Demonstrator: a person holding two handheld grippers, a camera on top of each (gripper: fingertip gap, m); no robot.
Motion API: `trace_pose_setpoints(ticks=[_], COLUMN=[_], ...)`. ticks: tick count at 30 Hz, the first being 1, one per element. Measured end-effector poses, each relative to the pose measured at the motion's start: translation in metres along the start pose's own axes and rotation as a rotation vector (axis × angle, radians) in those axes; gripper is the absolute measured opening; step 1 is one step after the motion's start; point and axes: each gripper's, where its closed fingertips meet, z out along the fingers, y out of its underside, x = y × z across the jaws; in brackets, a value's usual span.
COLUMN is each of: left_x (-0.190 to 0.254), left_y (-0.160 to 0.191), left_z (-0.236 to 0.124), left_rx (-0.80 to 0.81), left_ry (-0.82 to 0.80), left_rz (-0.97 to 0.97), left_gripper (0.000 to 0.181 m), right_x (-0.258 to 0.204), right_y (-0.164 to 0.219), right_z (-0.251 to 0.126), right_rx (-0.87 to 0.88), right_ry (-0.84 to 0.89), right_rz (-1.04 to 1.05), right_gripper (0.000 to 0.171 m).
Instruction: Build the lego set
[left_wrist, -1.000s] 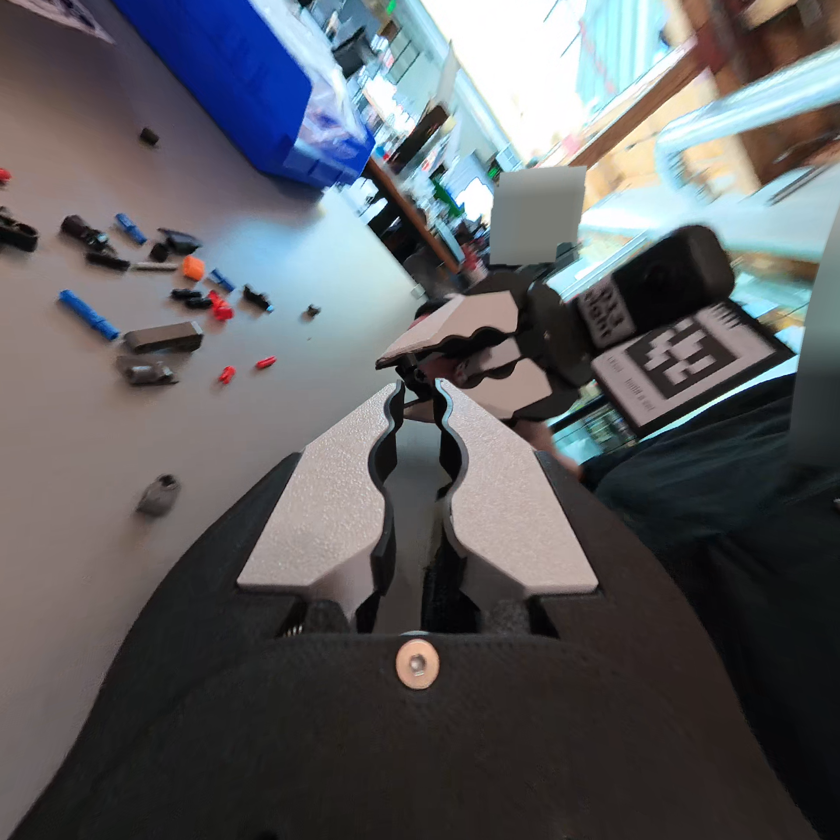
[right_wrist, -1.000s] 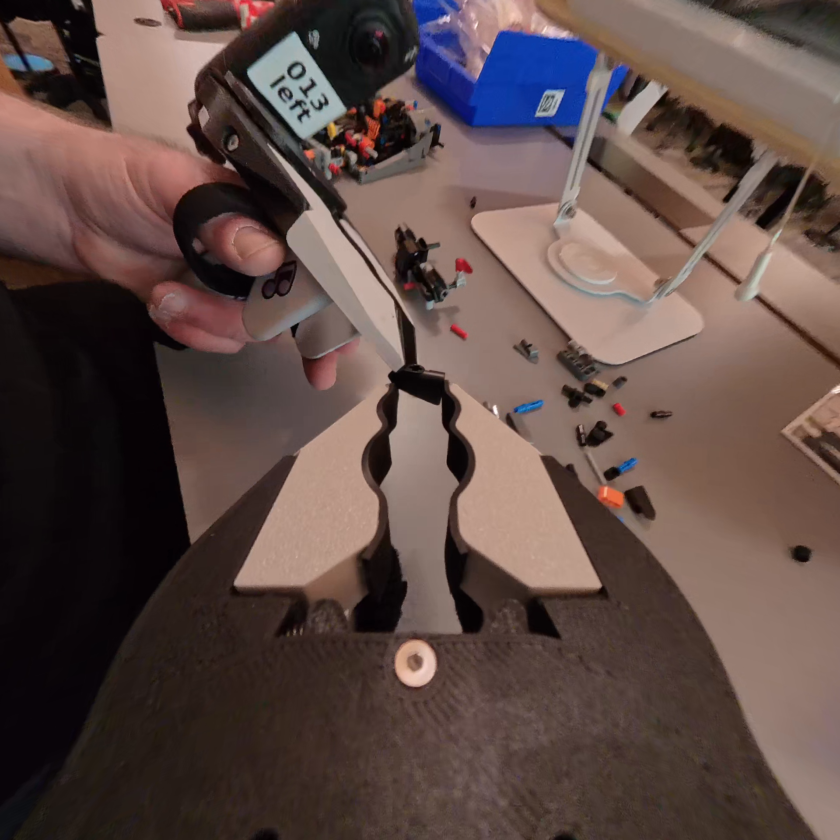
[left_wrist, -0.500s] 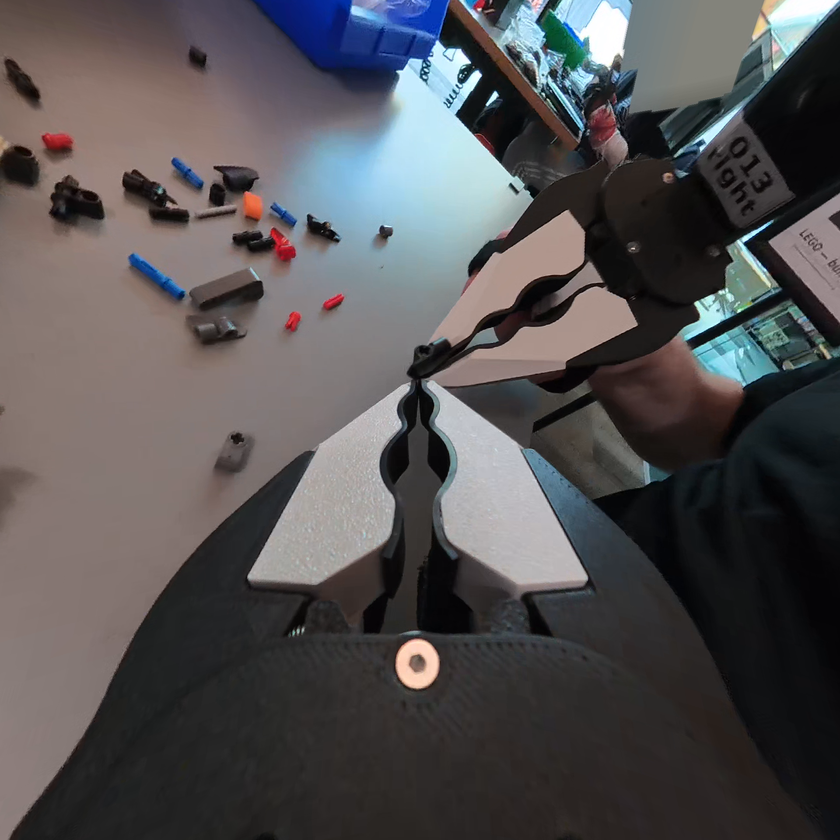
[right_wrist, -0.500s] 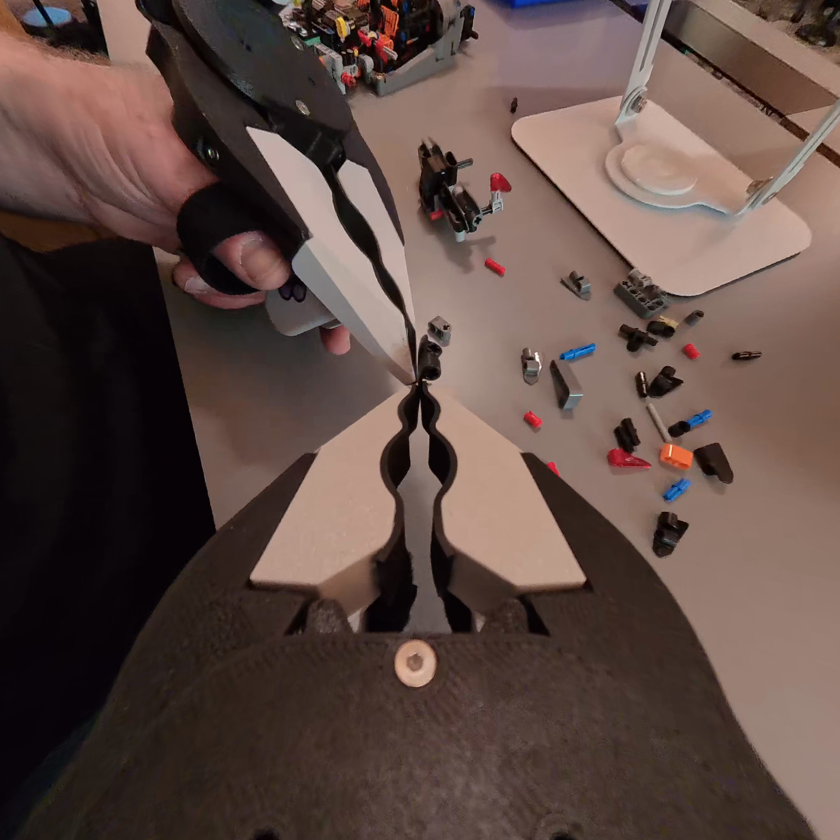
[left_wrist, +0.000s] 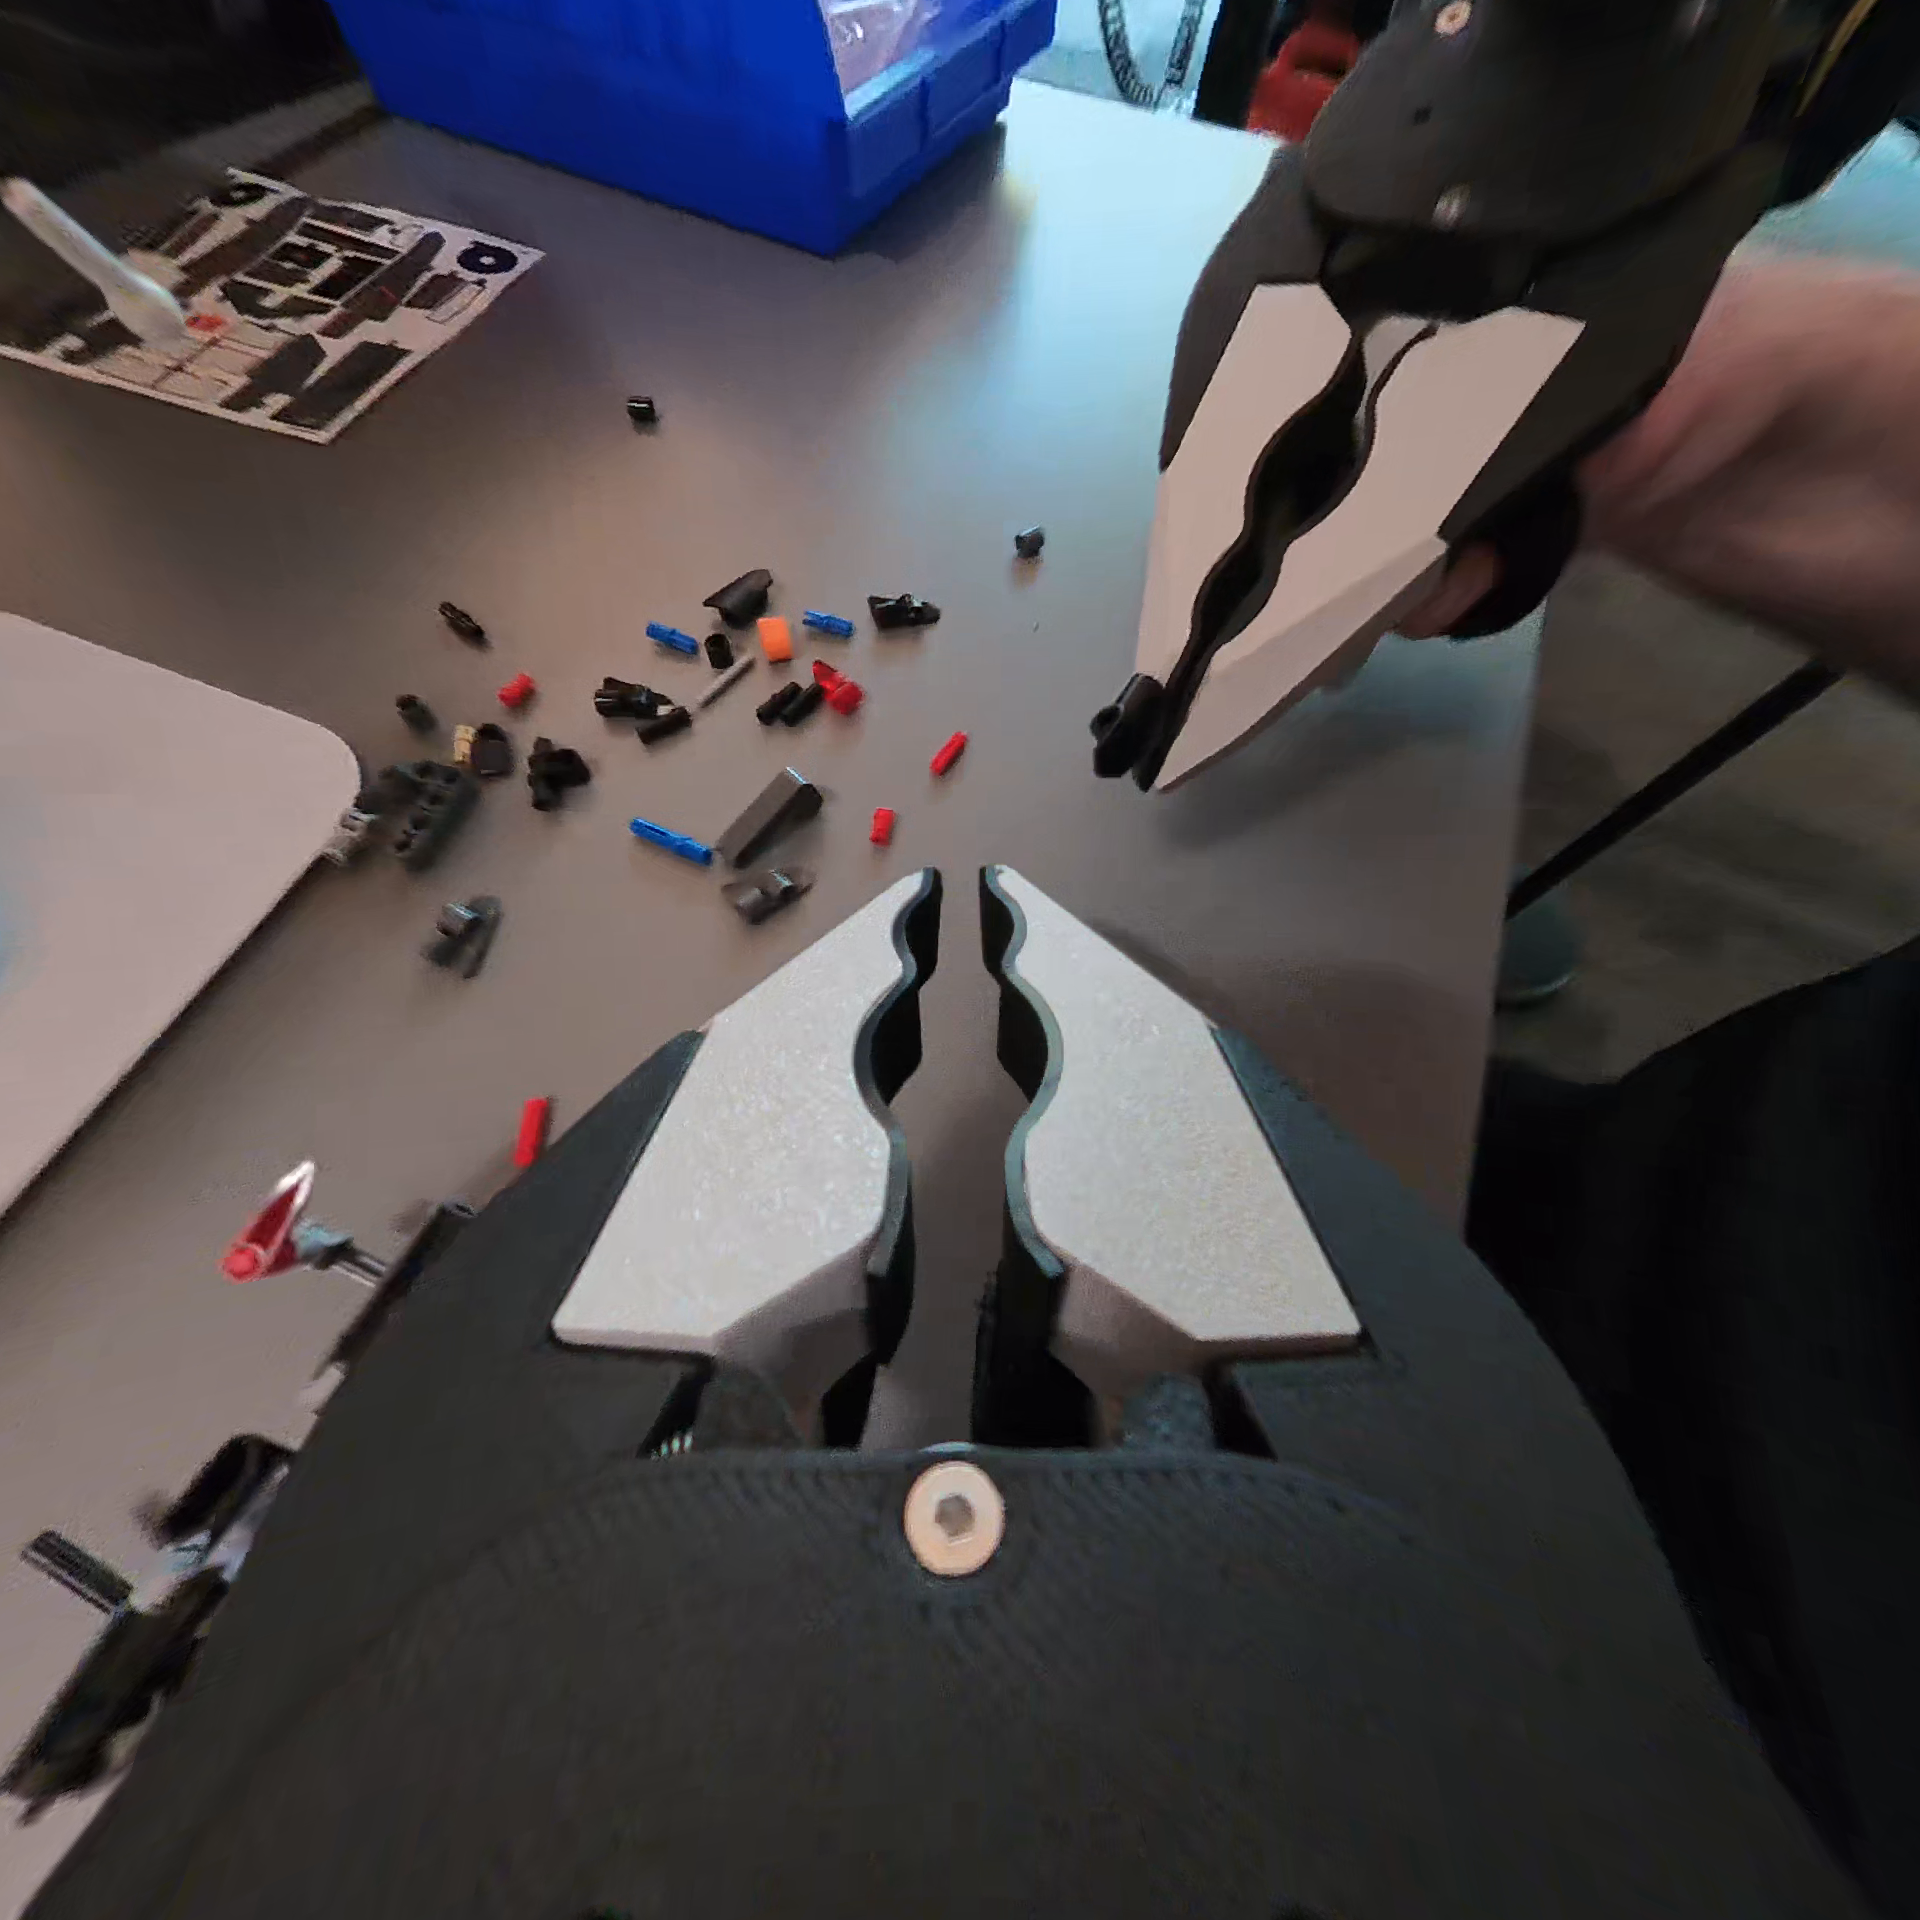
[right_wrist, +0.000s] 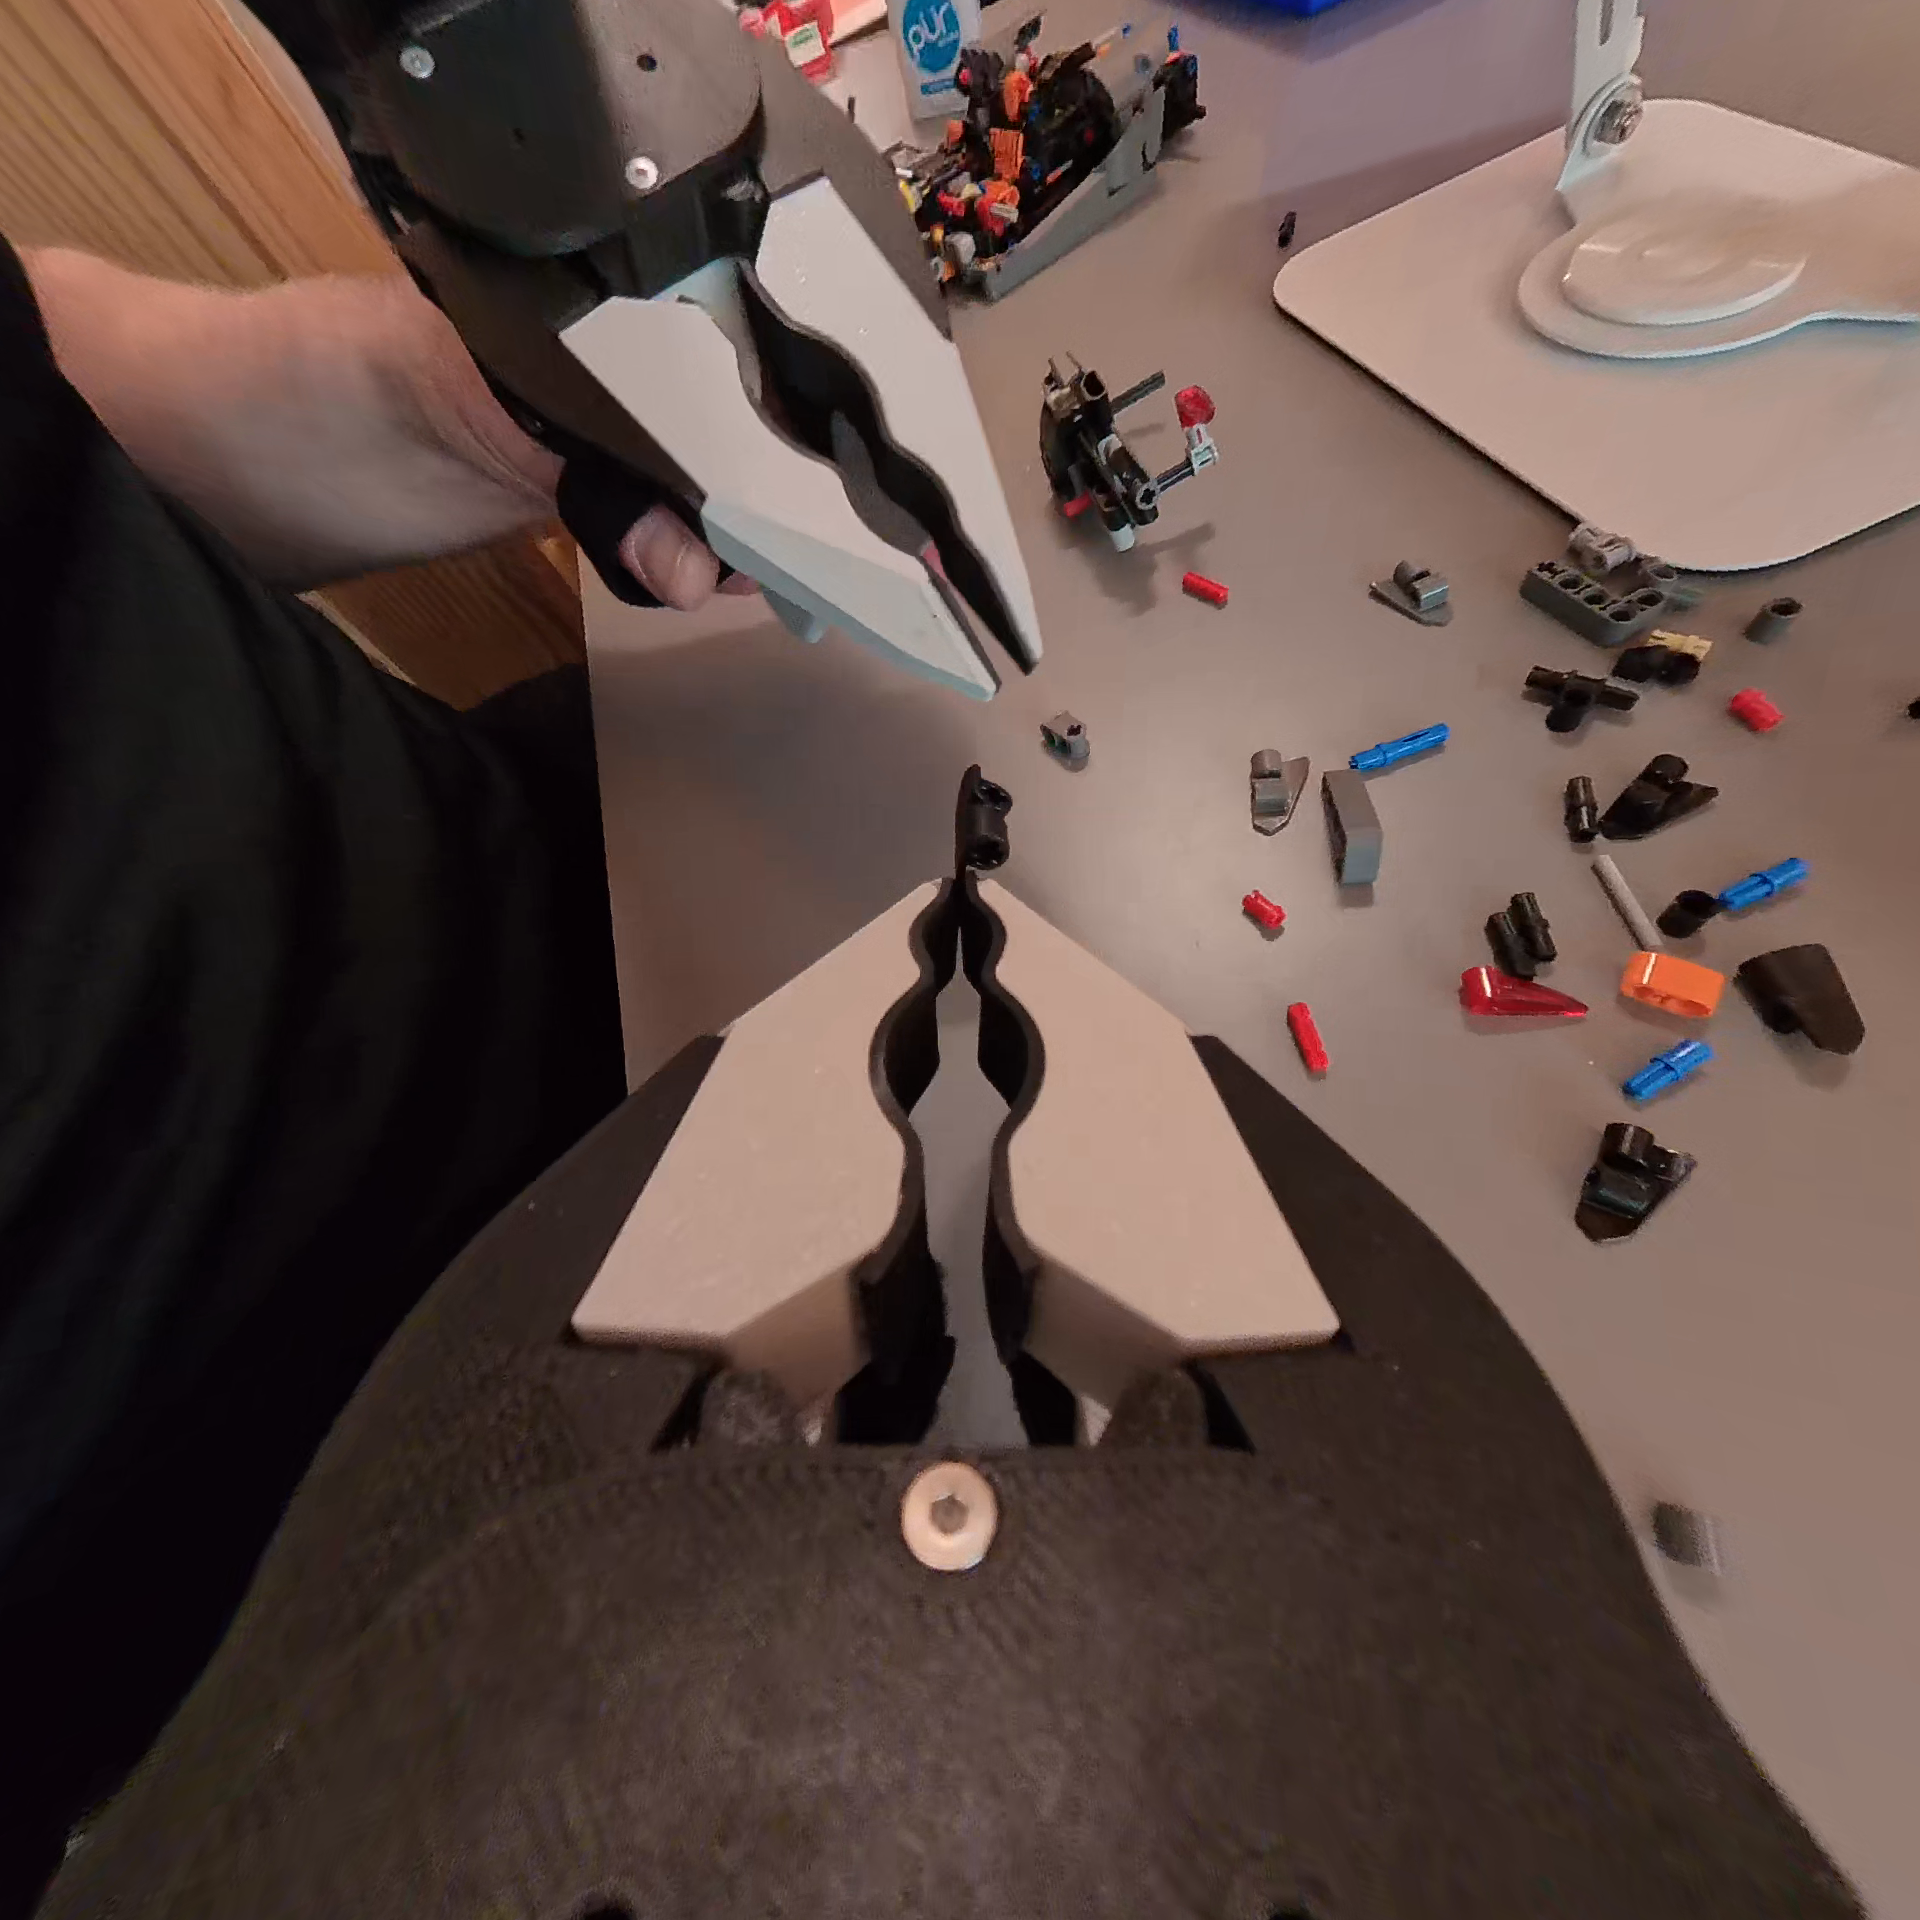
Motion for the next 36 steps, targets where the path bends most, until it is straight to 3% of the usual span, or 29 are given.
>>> trace_pose_setpoints(ticks=[7, 24, 30, 32, 36], left_x=[0.021, 0.044, 0.041, 0.038, 0.032], left_y=[-0.012, -0.027, -0.027, -0.026, -0.023], left_z=[0.007, 0.003, 0.002, 0.001, -0.001], left_rx=[0.043, 0.152, 0.17, 0.17, 0.159], left_ry=[0.111, 0.362, 0.324, 0.298, 0.243], left_rz=[-0.002, -0.267, -0.263, -0.241, -0.189], left_gripper=[0.006, 0.004, 0.001, 0.0, 0.0], right_x=[-0.004, -0.019, -0.016, -0.013, 0.01], right_y=[0.0, -0.01, -0.013, -0.016, -0.018], right_z=[-0.001, -0.002, -0.001, -0.003, -0.019], right_rx=[0.026, 0.105, 0.105, 0.11, 0.099], right_ry=[-0.071, -0.15, -0.112, -0.101, 0.002], right_rz=[0.043, 0.046, 0.044, 0.066, 0.04], right_gripper=[0.0, 0.0, 0.002, 0.016, 0.012])
